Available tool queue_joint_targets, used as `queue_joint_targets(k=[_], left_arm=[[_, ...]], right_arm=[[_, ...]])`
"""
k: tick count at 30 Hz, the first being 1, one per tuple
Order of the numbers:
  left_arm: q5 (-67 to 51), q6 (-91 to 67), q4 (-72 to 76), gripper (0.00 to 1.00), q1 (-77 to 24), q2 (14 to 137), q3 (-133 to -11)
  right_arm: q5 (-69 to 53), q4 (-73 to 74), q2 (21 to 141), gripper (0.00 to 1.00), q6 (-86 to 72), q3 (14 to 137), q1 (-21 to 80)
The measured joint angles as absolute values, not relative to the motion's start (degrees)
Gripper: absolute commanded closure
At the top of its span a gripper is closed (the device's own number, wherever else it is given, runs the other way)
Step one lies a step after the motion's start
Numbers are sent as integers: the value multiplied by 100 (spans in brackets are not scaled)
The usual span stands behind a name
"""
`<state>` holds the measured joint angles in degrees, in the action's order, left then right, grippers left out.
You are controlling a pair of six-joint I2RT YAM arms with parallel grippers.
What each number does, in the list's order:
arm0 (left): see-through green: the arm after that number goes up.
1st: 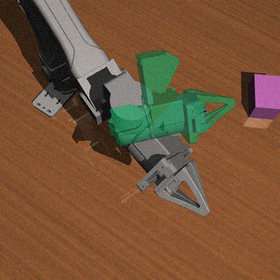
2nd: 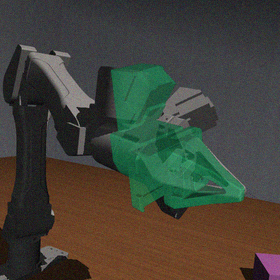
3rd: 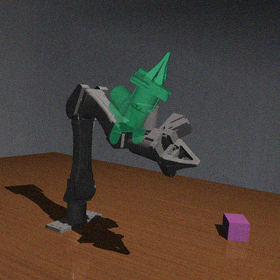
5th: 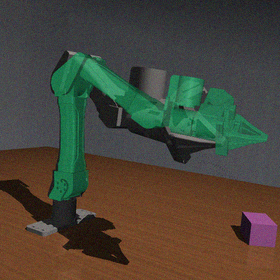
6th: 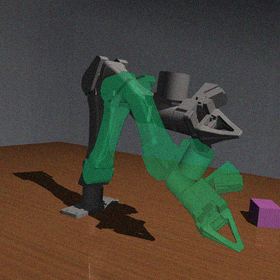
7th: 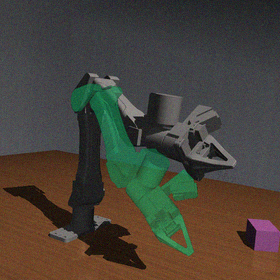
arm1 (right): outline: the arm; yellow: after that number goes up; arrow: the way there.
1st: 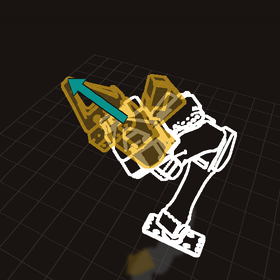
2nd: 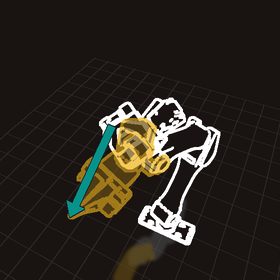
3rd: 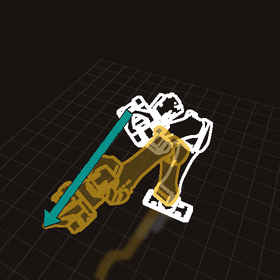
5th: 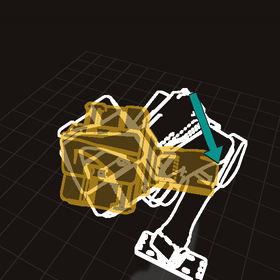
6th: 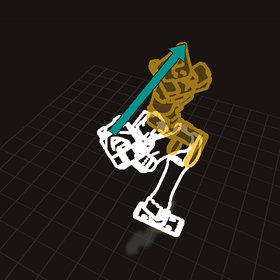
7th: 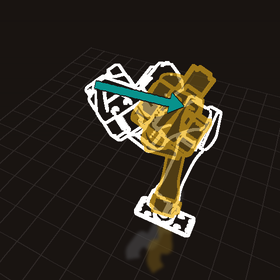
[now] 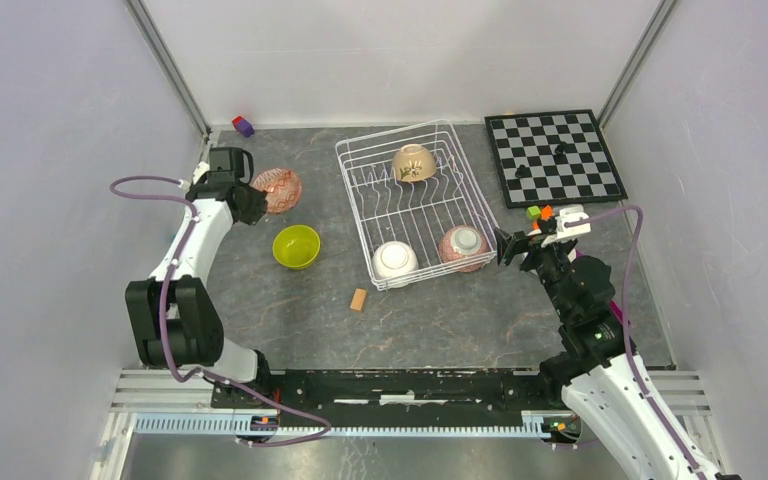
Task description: Unload the bowls from the dish rack
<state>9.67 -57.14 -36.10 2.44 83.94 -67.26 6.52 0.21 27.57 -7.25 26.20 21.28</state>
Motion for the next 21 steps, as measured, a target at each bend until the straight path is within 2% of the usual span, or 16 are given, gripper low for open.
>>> queue_joint_targets(k=[11,21], left_arm=[[705,-5874,-3736,98,331,8608,-6726],[379,-6152,-3721,98,1232,9170,-6630]], right_arm=[[672,102,2742,3,-722,2547,2128],[672,126,2644,3,-731,2388,2128]])
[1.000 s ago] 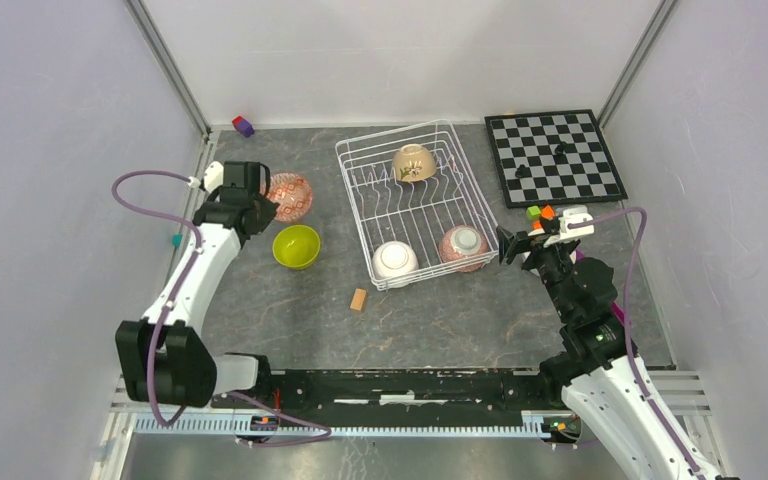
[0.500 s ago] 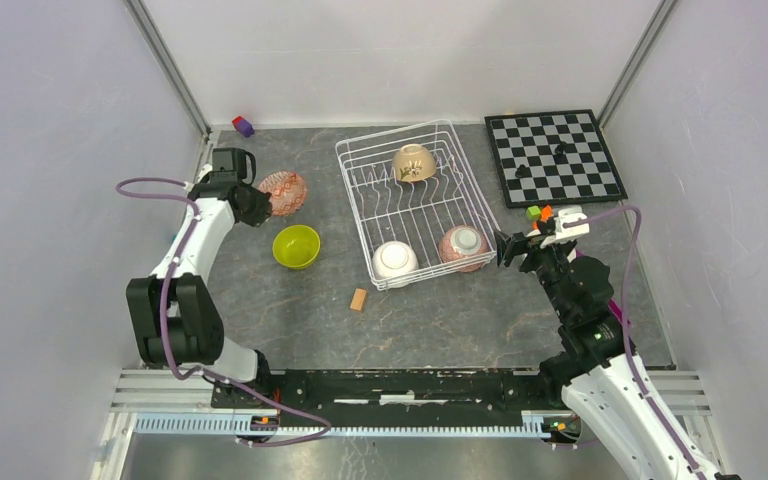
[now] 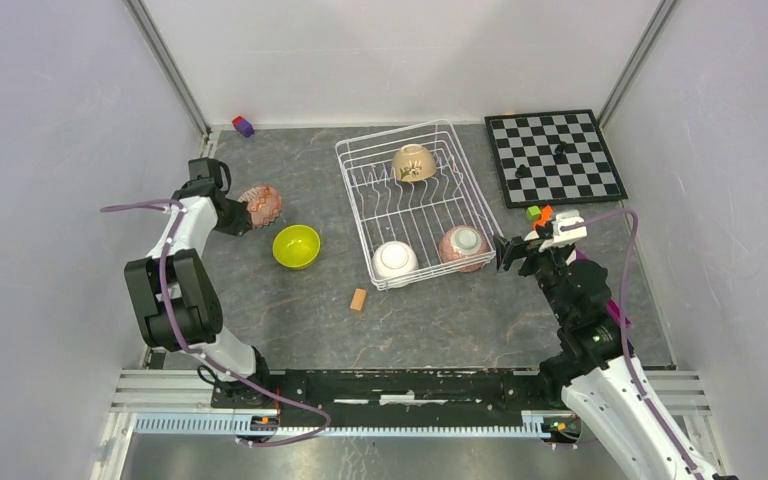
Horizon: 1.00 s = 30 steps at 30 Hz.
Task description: Unload the bowls from the dish rack
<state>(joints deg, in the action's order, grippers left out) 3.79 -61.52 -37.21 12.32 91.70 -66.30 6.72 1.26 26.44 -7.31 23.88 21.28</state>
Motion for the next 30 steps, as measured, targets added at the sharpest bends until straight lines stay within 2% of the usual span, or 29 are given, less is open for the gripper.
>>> queue_joint_targets(k=[14,17,23,26,30], left_arm=[[412,-6418,-3719,98,1413,9214,-6355],[412,-6420,-3719,98,1413,9214,-6351],[447,-6423,-3719,98,1413,9214,-6309],[515,-6425,-3723,96,1413,9214,-6270],[666,-6429,-3743,91,1413,9214,-6237]], right_arm=[[489,399,2615,2,-1133,2495,2128],[130,792,2952,2,-1603,3103,2128],[-563,1367,3710,2,-2803,5472,2128],[-742,1372,3607,2,-3446,5918,2128],[-790,1343,3100,2,-4375,5811,2128]])
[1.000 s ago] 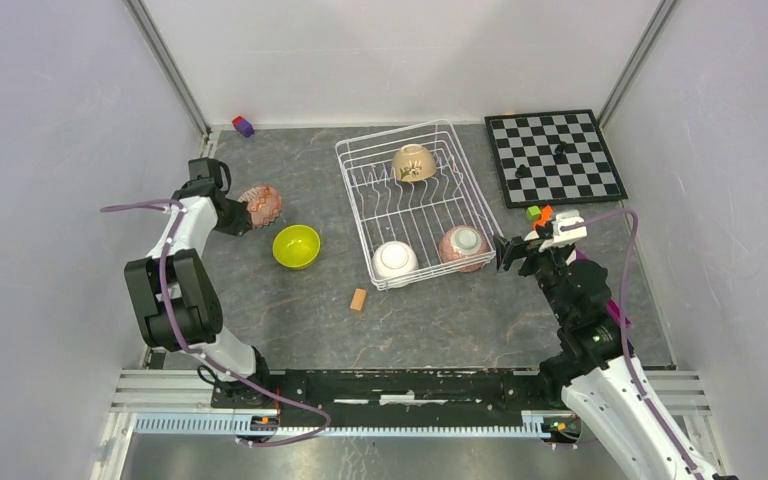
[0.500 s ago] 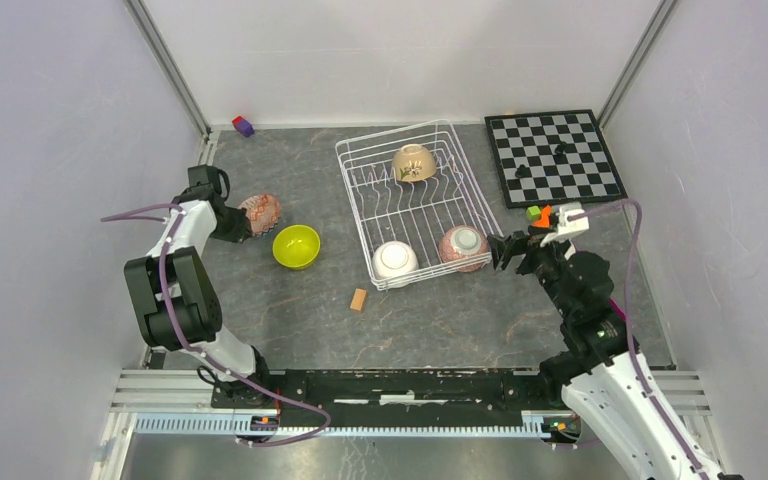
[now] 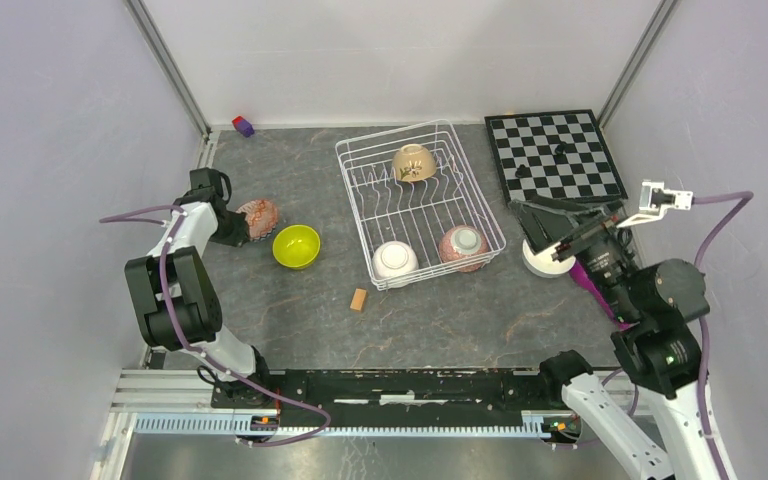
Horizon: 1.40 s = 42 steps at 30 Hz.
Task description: Unload the bowls from the dish rack
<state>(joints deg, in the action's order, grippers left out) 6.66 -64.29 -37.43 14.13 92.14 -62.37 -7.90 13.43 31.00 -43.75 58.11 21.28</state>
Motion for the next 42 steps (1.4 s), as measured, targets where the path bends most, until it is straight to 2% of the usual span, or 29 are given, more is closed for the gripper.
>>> queue_joint_targets(k=[2,6,11,29,37,42], left_arm=[[738,-6429,-3741,86,1413,9214,-6237],[757,-6431,-3734,84,1413,9214,-6237],[757,-6431,-3750,80,1413,9209,-6230],[801,-6464,-3662,27,1413,8879,-6224],[895,-6246,-3701,24,1326,8396,-6405],[838,-5402,-3741,23,508,8309,-7262]], right_arm=[[-692,1328,2812,2,-4718,5590,2128],[-456,1347,2517,2,-5046,5339,2128],[-434,1341,2692,2,-5247,5321,2128],[644,1865,3144,2,-4228,4829,2128],[639,1911,3546,2,-3922,4510,2128],[469,1892,3815,2,-3852,4429,2128]])
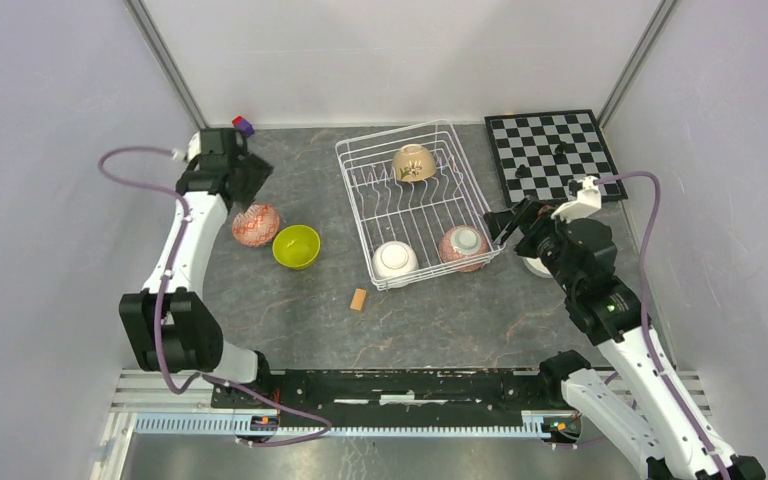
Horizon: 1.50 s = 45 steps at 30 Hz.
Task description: Unload the bowls from the dish rack
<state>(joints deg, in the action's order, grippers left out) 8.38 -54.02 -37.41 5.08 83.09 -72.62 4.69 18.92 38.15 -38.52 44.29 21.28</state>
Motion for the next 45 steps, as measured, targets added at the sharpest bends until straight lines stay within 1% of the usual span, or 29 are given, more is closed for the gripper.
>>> queue_joint_targets(k=[4,9,12,14,18,21,24,26,28,30,36,45], left_arm=[[513,-4539,-3546,19,-607,8256,-7885],[-495,-3511,-3369,14,-1671,8252,-8001],[-878,-3109,-3365,13,-2093,8370,-8027],[-1020,-2915,-3363,16,-2351,8530,-8077],[-1127,-2630,-3376,21,-2980,9109,-8353],[-1107,-2464,-3417,23,-3417,9618,-8707],[-1061,-2353,-3457,22,-3850,10200,-9209],[-1044,-2268,-3516,19,-4091,10549,-9548],[-993,-2193,-3568,11,-4268,10840,-9819],[-928,-2143,-3599,10,-4425,11078,-10018],[-886,-2130,-3723,14,-4613,11552,-10342],[-805,-2137,-3667,14,-4703,12132,-10473]], right_arm=[[408,1905,4040,2,-3798,4388,2128],[561,2244,4263,2,-3734,4320,2128],[718,2508,4394,2,-3688,4281,2128],[834,2663,4436,2,-3640,4226,2128],[976,2766,4309,2,-3472,4056,2128],[1028,2733,4027,2,-3312,3905,2128],[1074,2665,3776,2,-3221,3820,2128],[1100,2620,3653,2,-3177,3778,2128],[1140,2578,3546,2,-3138,3736,2128],[1179,2563,3489,2,-3109,3715,2128],[1238,2482,3417,2,-3013,3710,2128],[1280,2410,3406,2,-2950,3710,2128]])
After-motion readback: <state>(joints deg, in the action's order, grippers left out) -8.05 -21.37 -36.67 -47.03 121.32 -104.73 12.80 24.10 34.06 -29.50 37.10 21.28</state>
